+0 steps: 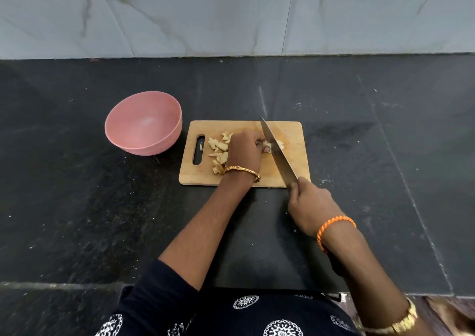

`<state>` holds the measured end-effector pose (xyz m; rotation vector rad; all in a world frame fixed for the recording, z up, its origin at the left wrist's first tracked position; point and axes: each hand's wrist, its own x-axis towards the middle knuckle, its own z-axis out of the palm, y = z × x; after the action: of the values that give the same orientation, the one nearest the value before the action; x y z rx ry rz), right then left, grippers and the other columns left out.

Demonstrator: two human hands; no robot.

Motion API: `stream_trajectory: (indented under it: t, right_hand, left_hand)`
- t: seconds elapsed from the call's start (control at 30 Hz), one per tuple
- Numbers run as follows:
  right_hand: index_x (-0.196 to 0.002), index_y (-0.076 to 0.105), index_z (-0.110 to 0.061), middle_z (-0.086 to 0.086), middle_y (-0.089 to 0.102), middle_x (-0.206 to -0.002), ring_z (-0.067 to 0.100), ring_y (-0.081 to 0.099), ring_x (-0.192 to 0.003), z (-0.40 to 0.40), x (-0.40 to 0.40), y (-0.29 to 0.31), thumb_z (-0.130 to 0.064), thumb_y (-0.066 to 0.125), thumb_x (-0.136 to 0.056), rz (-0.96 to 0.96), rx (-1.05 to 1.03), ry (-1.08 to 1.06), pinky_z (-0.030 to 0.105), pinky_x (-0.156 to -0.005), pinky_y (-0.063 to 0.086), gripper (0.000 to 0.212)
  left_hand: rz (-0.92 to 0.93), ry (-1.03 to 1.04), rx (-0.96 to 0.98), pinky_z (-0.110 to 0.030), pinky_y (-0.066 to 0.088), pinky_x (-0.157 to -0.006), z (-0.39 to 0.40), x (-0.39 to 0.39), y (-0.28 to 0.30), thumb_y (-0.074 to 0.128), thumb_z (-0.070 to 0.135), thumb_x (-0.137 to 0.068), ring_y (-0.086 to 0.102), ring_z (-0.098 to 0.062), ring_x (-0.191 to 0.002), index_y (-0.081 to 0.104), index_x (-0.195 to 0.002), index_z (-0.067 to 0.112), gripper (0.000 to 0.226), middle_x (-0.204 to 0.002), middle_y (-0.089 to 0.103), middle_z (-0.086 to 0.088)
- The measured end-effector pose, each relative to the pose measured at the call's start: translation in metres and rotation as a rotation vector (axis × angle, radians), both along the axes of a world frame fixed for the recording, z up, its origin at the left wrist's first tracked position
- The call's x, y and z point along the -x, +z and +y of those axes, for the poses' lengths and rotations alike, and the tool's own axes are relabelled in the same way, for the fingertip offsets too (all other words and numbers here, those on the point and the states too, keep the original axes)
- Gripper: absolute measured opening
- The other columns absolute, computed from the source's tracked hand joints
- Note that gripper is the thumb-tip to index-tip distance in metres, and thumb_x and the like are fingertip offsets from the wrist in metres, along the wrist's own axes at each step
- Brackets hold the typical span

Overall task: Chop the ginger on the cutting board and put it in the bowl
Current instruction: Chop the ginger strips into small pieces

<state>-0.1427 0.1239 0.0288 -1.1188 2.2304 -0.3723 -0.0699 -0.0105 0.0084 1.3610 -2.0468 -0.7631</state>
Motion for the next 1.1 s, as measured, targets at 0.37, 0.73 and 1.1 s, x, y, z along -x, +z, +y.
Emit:
stream_trajectory:
  t: [0.37, 0.73, 1.1]
  right_hand:
    - [-0.084, 0.052, -0.014, 0.009, 0.056, -0.079, 0.023, 0.052, -0.071, -0.012, 0.017, 0.019, -0.03, 0.032, -0.101, -0.107, 0.18, -0.03, 0.028, -0.066, 0.037, 0.03]
    - [-0.095, 0.052, -0.009, 0.008, 0.052, -0.074, 0.031, 0.056, -0.076, -0.031, 0.002, 0.0, -0.03, 0.031, -0.101, -0.035, 0.164, -0.027, 0.034, -0.07, 0.046, 0.031]
    - [-0.112, 0.051, -0.01, 0.017, 0.059, -0.1, 0.032, 0.06, -0.091, -0.032, -0.004, 0.002, -0.027, 0.032, -0.101, 0.041, -0.027, 0.034, 0.042, -0.085, 0.053, 0.029]
  left_hand:
    - [-0.044, 0.018, -0.035, -0.022, 0.046, -0.073, 0.0, 0.0, 0.0, 0.073, 0.004, -0.076, 0.064, -0.017, -0.08, 0.067, -0.091, 0.008, 0.017, -0.082, 0.071, -0.007]
    - [-0.079, -0.003, 0.013, -0.04, 0.056, -0.072, -0.002, -0.001, 0.001, 0.067, -0.005, -0.076, 0.064, -0.021, -0.075, 0.051, -0.091, 0.012, 0.028, -0.078, 0.066, -0.007]
    - [0.004, 0.076, 0.031, -0.032, 0.058, -0.067, 0.004, -0.001, 0.001, 0.059, 0.005, -0.088, 0.066, -0.012, -0.069, 0.044, -0.095, 0.013, 0.018, -0.077, 0.064, -0.003]
